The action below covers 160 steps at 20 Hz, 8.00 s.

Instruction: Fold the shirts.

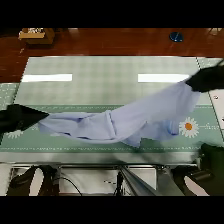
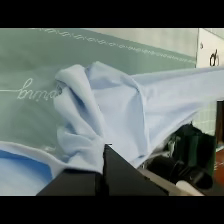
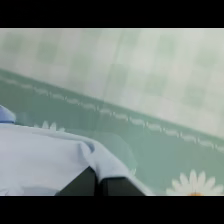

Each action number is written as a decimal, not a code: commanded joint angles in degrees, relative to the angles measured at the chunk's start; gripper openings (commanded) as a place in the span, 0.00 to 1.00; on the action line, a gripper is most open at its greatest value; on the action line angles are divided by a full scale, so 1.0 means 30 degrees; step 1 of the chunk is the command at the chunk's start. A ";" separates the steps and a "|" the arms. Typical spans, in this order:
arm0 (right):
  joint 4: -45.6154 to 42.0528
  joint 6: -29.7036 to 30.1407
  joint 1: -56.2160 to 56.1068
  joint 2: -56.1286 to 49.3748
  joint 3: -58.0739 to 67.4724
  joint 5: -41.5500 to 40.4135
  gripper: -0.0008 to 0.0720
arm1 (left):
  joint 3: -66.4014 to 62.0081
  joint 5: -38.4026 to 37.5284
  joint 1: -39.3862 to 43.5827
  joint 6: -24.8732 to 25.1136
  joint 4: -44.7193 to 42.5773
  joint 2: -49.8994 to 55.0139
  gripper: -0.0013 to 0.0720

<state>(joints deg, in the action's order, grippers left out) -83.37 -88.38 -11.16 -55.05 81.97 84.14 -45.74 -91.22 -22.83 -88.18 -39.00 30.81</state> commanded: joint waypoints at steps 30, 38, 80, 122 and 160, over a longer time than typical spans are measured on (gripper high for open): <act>0.0182 0.0940 -0.0007 -0.8459 -0.0488 -0.8473 0.05 | 0.0889 0.2936 -0.6302 0.9719 -0.1872 1.1992 0.72; 0.0189 0.1137 -0.0007 -0.8459 -0.0488 -0.8488 0.05 | 0.5435 0.4794 -0.4721 1.2400 -0.2426 1.2036 0.75; 0.1122 0.1209 -0.0007 -0.8459 -0.0488 -0.8029 0.05 | -0.0459 1.6196 1.5198 0.4998 0.1144 1.3624 0.94; 0.1122 0.1690 -0.0007 -0.8459 -0.0488 -0.8211 0.05 | -0.4932 1.0265 1.6502 0.1902 -0.0284 2.0604 0.04; -0.7504 -0.2630 -0.0007 0.7286 0.3840 -0.6696 0.05 | -1.6553 0.3337 0.0670 0.2594 -0.9435 0.3191 0.04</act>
<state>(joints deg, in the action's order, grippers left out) -104.18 -96.16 -11.16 -33.41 91.29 55.86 -95.61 -74.52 -20.47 -79.59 -59.96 41.23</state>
